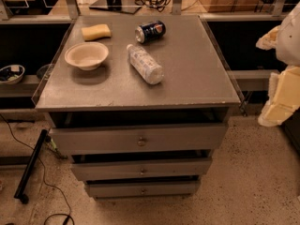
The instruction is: Open bottom drawer
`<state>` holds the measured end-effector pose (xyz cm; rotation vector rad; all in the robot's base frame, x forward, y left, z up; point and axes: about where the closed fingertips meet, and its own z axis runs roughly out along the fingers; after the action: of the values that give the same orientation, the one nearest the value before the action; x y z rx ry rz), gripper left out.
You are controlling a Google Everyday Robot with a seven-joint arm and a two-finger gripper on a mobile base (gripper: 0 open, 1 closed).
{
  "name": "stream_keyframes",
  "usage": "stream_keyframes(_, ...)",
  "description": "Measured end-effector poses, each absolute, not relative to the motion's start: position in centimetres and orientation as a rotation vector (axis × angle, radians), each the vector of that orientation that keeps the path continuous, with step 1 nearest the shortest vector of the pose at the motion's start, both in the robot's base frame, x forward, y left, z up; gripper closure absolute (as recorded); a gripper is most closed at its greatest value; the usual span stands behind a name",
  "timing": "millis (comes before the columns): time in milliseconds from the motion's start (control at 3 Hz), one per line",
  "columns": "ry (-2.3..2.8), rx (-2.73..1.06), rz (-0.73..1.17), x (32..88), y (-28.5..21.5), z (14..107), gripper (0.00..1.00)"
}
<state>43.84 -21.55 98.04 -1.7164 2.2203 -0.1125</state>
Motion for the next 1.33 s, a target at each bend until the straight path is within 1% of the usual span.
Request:
stream_keyframes(333,2.220,-1.716,-0.113,43.8,-21.6,98.0,0.00)
stream_keyframes(667,2.206,-1.700,-0.153,43.4,-21.3,97.8,0.00)
stream_keyframes(1000,2.194,-1.662,-0.162,42.1,-21.2,96.1,0.00)
stream_keyframes(1333,2.236,-1.622,-0.132,40.5,-21.4,92.3,0.00)
